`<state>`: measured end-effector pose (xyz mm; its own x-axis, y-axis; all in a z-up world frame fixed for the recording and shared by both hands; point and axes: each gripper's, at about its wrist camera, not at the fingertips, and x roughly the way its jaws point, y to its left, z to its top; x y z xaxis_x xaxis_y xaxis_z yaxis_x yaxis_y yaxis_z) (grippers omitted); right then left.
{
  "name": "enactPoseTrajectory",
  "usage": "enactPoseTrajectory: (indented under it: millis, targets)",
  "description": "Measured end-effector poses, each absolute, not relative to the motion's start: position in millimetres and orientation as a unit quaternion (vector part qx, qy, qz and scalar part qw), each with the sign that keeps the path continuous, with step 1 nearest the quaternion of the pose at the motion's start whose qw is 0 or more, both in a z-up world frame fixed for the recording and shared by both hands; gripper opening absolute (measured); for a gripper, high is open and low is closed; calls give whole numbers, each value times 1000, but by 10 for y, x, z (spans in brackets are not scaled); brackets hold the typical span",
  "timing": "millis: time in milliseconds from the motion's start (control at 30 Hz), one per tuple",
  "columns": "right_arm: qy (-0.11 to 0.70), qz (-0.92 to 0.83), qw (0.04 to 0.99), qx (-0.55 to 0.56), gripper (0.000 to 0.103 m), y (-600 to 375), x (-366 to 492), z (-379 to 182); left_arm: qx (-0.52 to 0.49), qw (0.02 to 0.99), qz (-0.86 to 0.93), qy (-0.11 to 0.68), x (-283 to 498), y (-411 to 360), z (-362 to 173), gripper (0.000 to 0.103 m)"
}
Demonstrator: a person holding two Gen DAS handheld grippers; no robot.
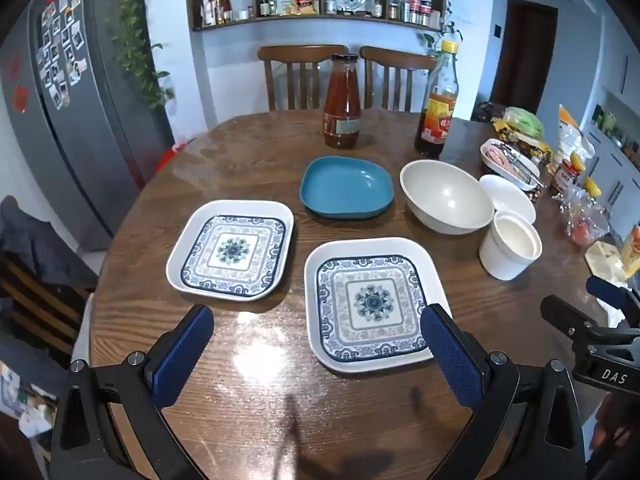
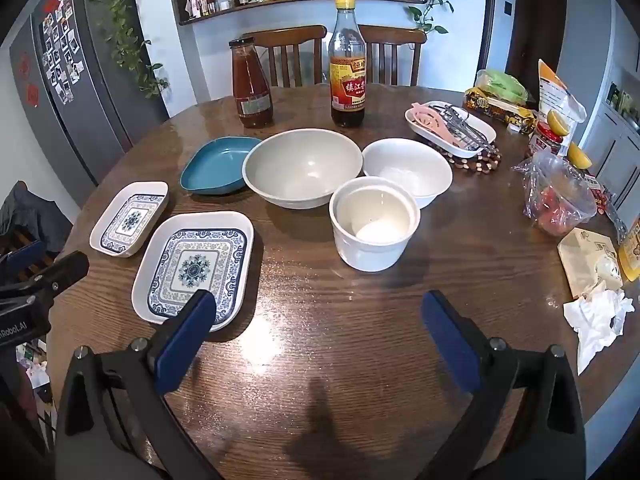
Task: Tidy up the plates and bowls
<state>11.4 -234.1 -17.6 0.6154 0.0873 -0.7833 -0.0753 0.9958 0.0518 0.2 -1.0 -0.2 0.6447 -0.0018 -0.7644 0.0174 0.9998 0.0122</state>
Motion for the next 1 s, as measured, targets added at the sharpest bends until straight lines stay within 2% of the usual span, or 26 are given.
enactPoseTrajectory:
  millis: [200, 1000]
  targets:
    - [442, 46, 896, 11, 103, -2316, 68, -195, 35, 905, 3, 424, 28, -234, 34, 103]
    - [442, 43, 896, 2, 103, -2345, 130, -149, 29, 907, -11, 420, 66, -187, -77, 103]
